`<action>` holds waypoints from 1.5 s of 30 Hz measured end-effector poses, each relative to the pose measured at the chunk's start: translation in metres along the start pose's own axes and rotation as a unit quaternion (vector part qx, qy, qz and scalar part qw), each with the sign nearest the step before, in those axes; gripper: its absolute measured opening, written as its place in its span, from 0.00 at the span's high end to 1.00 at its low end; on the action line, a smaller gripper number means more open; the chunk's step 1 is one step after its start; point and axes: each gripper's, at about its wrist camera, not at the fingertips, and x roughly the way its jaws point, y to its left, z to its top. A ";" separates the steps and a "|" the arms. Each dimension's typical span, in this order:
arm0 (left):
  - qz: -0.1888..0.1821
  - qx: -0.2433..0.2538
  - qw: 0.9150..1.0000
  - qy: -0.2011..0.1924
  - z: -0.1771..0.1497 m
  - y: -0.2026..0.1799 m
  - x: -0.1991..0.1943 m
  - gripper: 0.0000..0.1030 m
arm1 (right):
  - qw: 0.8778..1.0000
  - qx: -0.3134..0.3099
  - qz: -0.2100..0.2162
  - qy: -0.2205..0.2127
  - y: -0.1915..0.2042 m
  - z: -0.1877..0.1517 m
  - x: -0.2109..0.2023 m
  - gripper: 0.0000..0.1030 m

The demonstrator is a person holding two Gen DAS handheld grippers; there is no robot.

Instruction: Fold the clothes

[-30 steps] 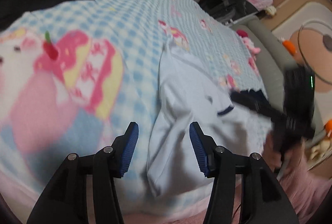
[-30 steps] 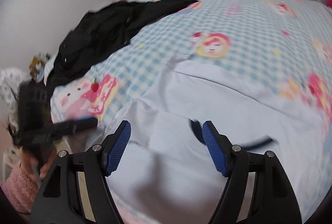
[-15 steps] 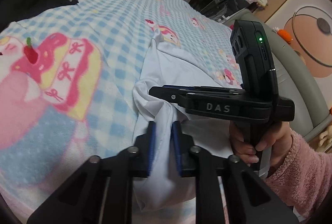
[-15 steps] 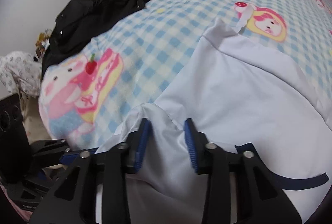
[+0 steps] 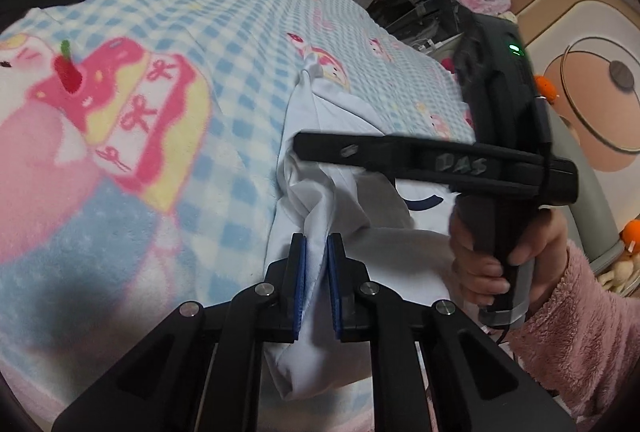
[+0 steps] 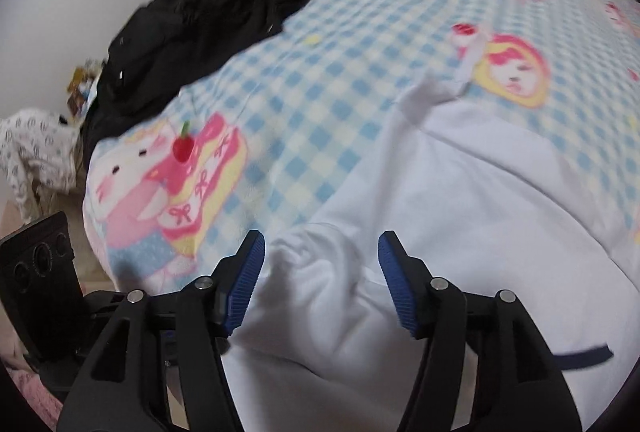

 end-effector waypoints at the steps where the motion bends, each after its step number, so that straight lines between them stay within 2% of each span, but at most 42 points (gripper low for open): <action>1: 0.003 -0.001 1.000 -0.002 0.001 0.000 0.001 0.89 | 1.000 -0.006 -0.003 0.009 0.003 0.001 0.008 0.50; 2: 0.009 -0.001 1.000 -0.006 0.001 -0.001 0.001 0.89 | 1.000 -0.011 -0.023 0.016 0.006 0.000 0.014 0.74; 4: 0.013 0.003 1.000 -0.011 0.000 -0.005 0.001 0.89 | 0.999 -0.008 -0.048 0.012 0.007 -0.005 0.017 0.81; 6: 0.012 0.014 1.000 -0.023 -0.001 -0.009 -0.001 0.89 | 0.998 -0.001 -0.064 -0.014 0.008 -0.010 0.006 0.89; 8: 0.009 0.023 0.999 -0.036 -0.002 -0.012 -0.004 0.89 | 0.995 0.009 -0.080 -0.055 0.008 -0.013 -0.015 0.90; 12: 0.012 0.005 1.000 -0.026 0.000 -0.003 0.003 0.89 | 0.989 0.043 -0.068 -0.121 0.007 -0.013 -0.051 0.90; 16: 0.018 -0.059 0.998 0.013 -0.001 0.019 0.019 0.89 | 0.991 0.046 -0.094 -0.087 0.005 -0.002 -0.015 0.90; 18: 0.023 -0.082 0.996 0.026 -0.003 0.027 0.019 0.87 | 0.991 0.070 -0.103 -0.042 -0.008 -0.001 0.022 0.88; 19: 0.026 -0.088 0.995 0.029 -0.003 0.030 0.017 0.87 | 0.991 0.082 -0.098 -0.033 -0.013 -0.001 0.032 0.87; 22: 0.015 -0.093 0.995 0.037 -0.005 0.032 0.008 0.87 | 0.990 0.115 -0.067 -0.048 -0.025 -0.003 0.034 0.80; 24: 0.007 -0.093 0.995 0.037 -0.007 0.032 0.000 0.86 | 0.986 0.137 -0.045 -0.078 -0.028 -0.008 0.012 0.52; 26: -0.004 -0.097 0.995 0.026 -0.008 0.031 -0.010 0.80 | 0.982 0.151 -0.033 -0.111 -0.031 -0.014 -0.016 0.45; 28: -0.015 -0.102 0.995 0.014 -0.009 0.031 -0.019 0.73 | 0.978 0.158 -0.023 -0.133 -0.034 -0.027 -0.043 0.45; 30: -0.015 -0.106 0.994 0.003 -0.010 0.029 -0.025 0.71 | 0.975 0.164 -0.028 -0.146 -0.036 -0.043 -0.071 0.41; 32: -0.006 -0.087 0.996 -0.017 -0.011 0.018 -0.034 0.71 | 0.973 0.172 -0.048 -0.149 -0.041 -0.066 -0.094 0.41; 35: 0.001 -0.039 0.998 -0.045 -0.008 -0.006 -0.041 0.72 | 0.968 0.188 -0.102 -0.130 -0.054 -0.112 -0.119 0.41; 38: -0.023 0.001 1.000 -0.020 -0.002 -0.033 -0.025 0.72 | 0.959 0.216 -0.144 -0.113 -0.069 -0.154 -0.135 0.41; 45: 0.030 -0.010 0.998 0.051 -0.021 -0.051 -0.009 0.71 | 0.941 0.283 -0.152 -0.107 -0.091 -0.212 -0.165 0.41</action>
